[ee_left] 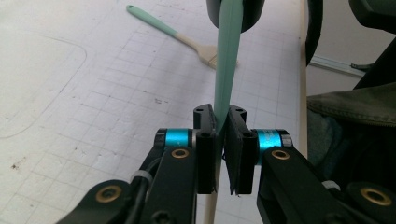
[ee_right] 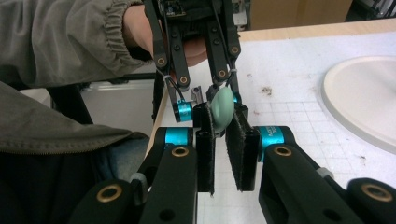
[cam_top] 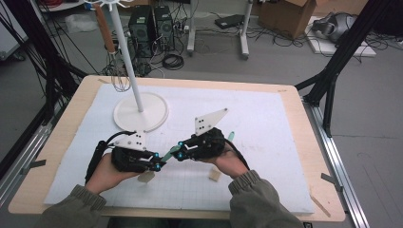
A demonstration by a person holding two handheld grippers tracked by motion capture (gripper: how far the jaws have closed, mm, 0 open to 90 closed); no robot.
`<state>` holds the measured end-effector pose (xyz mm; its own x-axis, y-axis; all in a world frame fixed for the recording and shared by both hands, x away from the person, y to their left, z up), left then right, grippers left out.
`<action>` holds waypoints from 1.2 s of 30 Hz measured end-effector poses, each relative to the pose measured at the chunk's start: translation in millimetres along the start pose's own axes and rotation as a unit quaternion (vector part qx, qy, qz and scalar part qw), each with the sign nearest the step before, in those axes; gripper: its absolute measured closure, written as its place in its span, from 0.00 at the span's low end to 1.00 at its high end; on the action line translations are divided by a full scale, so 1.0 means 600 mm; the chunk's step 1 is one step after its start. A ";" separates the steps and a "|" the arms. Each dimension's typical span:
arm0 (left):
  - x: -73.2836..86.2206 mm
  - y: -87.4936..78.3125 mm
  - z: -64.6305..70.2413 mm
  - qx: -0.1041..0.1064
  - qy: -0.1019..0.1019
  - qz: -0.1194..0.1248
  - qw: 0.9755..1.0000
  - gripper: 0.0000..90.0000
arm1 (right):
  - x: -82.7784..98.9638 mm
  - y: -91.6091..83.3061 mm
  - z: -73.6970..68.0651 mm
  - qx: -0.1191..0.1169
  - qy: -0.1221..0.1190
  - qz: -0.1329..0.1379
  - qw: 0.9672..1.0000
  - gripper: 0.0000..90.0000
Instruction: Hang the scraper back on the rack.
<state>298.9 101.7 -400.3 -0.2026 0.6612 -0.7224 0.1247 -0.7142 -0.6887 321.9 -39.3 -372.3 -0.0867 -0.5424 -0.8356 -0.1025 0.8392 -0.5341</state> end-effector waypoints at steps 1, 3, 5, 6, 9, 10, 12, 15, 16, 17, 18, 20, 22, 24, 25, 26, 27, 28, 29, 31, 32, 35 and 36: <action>-0.001 -0.001 0.000 -0.003 -0.003 0.002 1.000 0.93 | -0.001 0.000 0.000 -0.002 0.004 0.005 1.000 0.90; -0.002 -0.003 -0.001 -0.002 -0.005 0.007 1.000 0.94 | -0.001 -0.003 0.001 0.009 0.008 0.005 1.000 0.84; -0.001 -0.007 -0.002 -0.003 -0.008 0.013 1.000 0.94 | -0.001 -0.008 0.002 0.016 0.012 0.012 1.000 0.78; 0.000 -0.008 -0.003 -0.003 -0.015 0.018 1.000 0.94 | -0.001 -0.011 0.003 0.019 0.013 0.014 1.000 0.77; 0.002 -0.014 -0.006 -0.004 -0.024 0.028 0.999 0.94 | 0.004 -0.021 0.007 0.031 0.028 0.023 0.999 0.68; 0.002 -0.016 -0.007 -0.005 -0.026 0.030 0.999 0.94 | 0.006 -0.024 0.009 0.036 0.031 0.024 0.999 0.65; 0.002 -0.019 -0.009 -0.008 -0.027 0.033 0.999 0.94 | 0.011 -0.031 0.015 0.048 0.044 0.033 0.997 0.59; 0.000 -0.025 -0.010 -0.010 -0.027 0.039 0.999 0.94 | 0.019 -0.039 0.019 0.061 0.052 0.035 0.996 0.56; 0.000 -0.028 -0.011 -0.013 -0.028 0.042 0.999 0.94 | 0.020 -0.040 0.020 0.063 0.053 0.036 0.996 0.55; -0.001 -0.029 -0.012 -0.014 -0.029 0.044 0.998 0.94 | 0.024 -0.043 0.022 0.067 0.056 0.037 0.995 0.54; -0.001 -0.031 -0.012 -0.012 -0.031 0.048 0.998 0.94 | 0.026 -0.045 0.023 0.071 0.056 0.036 0.995 0.53; -0.001 -0.035 -0.014 -0.015 -0.034 0.053 0.998 0.94 | 0.032 -0.049 0.024 0.080 0.061 0.037 0.994 0.50; -0.001 -0.039 -0.016 -0.015 -0.036 0.058 0.998 0.94 | 0.038 -0.055 0.026 0.085 0.065 0.037 0.994 0.50; -0.001 -0.042 -0.018 -0.017 -0.037 0.060 0.997 0.94 | 0.044 -0.060 0.028 0.091 0.069 0.039 0.993 0.46; -0.001 -0.045 -0.019 -0.018 -0.038 0.059 0.997 0.94 | 0.048 -0.063 0.030 0.096 0.073 0.039 0.992 0.45; -0.001 -0.046 -0.020 -0.018 -0.038 0.061 0.997 0.94 | 0.051 -0.066 0.031 0.101 0.075 0.038 0.991 0.45; -0.002 -0.048 -0.020 -0.020 -0.039 0.063 0.997 0.94 | 0.055 -0.068 0.033 0.104 0.076 0.038 0.991 0.44; -0.001 -0.050 -0.021 -0.021 -0.040 0.063 0.997 0.94 | 0.059 -0.071 0.034 0.109 0.079 0.038 0.990 0.44; -0.001 -0.052 -0.022 -0.021 -0.041 0.067 0.997 0.94 | 0.064 -0.073 0.036 0.111 0.083 0.037 0.990 0.42; 0.000 -0.056 -0.026 -0.027 -0.045 0.070 0.996 0.94 | 0.072 -0.077 0.040 0.120 0.090 0.029 0.988 0.40; 0.000 -0.057 -0.027 -0.028 -0.047 0.072 0.996 0.94 | 0.076 -0.080 0.041 0.120 0.094 0.029 0.988 0.40; 0.002 -0.062 -0.029 -0.031 -0.048 0.074 0.996 0.94 | 0.079 -0.086 0.042 0.126 0.093 0.032 0.987 0.40; 0.002 -0.063 -0.030 -0.031 -0.049 0.075 0.995 0.94 | 0.082 -0.089 0.042 0.130 0.095 0.033 0.986 0.40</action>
<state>311.1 133.6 -376.4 -0.2715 0.5199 -0.8100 0.2195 -0.7860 -0.5780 348.3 -109.9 -387.9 -0.2706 -0.4633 -0.8439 0.1643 0.8415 -0.5147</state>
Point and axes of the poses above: each handheld gripper's, and its own axes: y roughly forward along the jaws, x roughly out of its underside, z roughly to its right, the point moved 7 cm from there along y, roughly forward along the jaws, and after that the axes turned 7 degrees about -z, right-handed, at the moved point
